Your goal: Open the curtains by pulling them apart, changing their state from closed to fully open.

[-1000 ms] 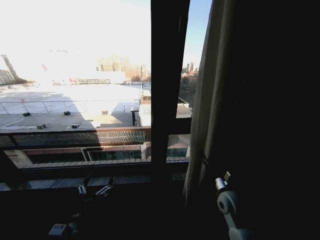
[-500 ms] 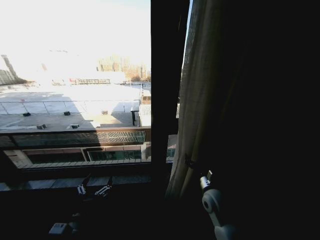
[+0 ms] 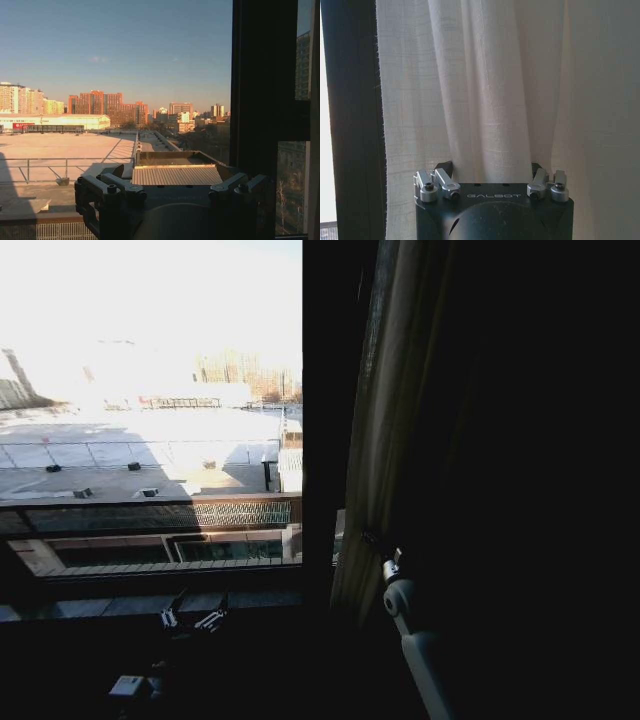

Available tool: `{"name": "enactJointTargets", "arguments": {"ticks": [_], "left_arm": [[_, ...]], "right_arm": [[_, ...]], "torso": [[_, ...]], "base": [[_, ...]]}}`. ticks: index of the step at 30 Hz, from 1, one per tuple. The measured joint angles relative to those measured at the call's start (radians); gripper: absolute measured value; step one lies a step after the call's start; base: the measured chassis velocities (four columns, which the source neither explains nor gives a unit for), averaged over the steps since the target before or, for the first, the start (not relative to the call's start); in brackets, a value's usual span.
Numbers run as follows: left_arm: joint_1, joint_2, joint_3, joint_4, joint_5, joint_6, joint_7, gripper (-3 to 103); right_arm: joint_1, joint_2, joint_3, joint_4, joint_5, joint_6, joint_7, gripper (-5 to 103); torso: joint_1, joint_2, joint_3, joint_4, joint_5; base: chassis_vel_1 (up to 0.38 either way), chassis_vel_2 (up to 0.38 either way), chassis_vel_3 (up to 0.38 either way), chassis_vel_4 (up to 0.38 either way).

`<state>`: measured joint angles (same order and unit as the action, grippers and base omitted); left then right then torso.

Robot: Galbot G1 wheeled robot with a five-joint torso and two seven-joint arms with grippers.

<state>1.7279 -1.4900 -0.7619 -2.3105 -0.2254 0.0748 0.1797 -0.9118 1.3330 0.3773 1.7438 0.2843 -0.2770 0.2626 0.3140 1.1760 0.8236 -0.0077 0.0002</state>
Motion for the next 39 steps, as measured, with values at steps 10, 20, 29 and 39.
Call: {"name": "enactJointTargets", "arguments": {"ticks": [10,20,29,39], "left_arm": [[0.001,-0.019,0.001,0.011,0.000,-0.009,0.000,100],[0.004,-0.030,-0.001,0.002,0.000,-0.012,0.000,100],[0.008,-0.033,-0.002,-0.007,0.000,-0.016,0.001,100],[0.010,-0.045,0.003,-0.009,0.001,-0.023,0.003,100]], "right_arm": [[0.021,-0.003,-0.005,-0.024,-0.011,0.005,0.003,46],[0.020,-0.012,-0.012,-0.022,-0.012,0.008,0.004,8],[0.021,-0.015,0.006,-0.020,-0.008,0.029,0.015,1],[0.062,-0.044,0.144,-0.061,0.049,-0.001,0.089,1]], "torso": [[0.000,0.000,0.000,0.0001,0.0001],[0.000,0.000,0.000,0.0001,0.0001],[0.000,0.000,0.000,0.0002,0.0002],[0.000,0.000,0.000,0.0001,0.0002]], "base": [[0.000,0.000,0.000,0.000],[0.000,0.000,0.000,0.000],[0.000,0.000,0.000,0.000],[0.000,0.000,0.000,0.000]]}}
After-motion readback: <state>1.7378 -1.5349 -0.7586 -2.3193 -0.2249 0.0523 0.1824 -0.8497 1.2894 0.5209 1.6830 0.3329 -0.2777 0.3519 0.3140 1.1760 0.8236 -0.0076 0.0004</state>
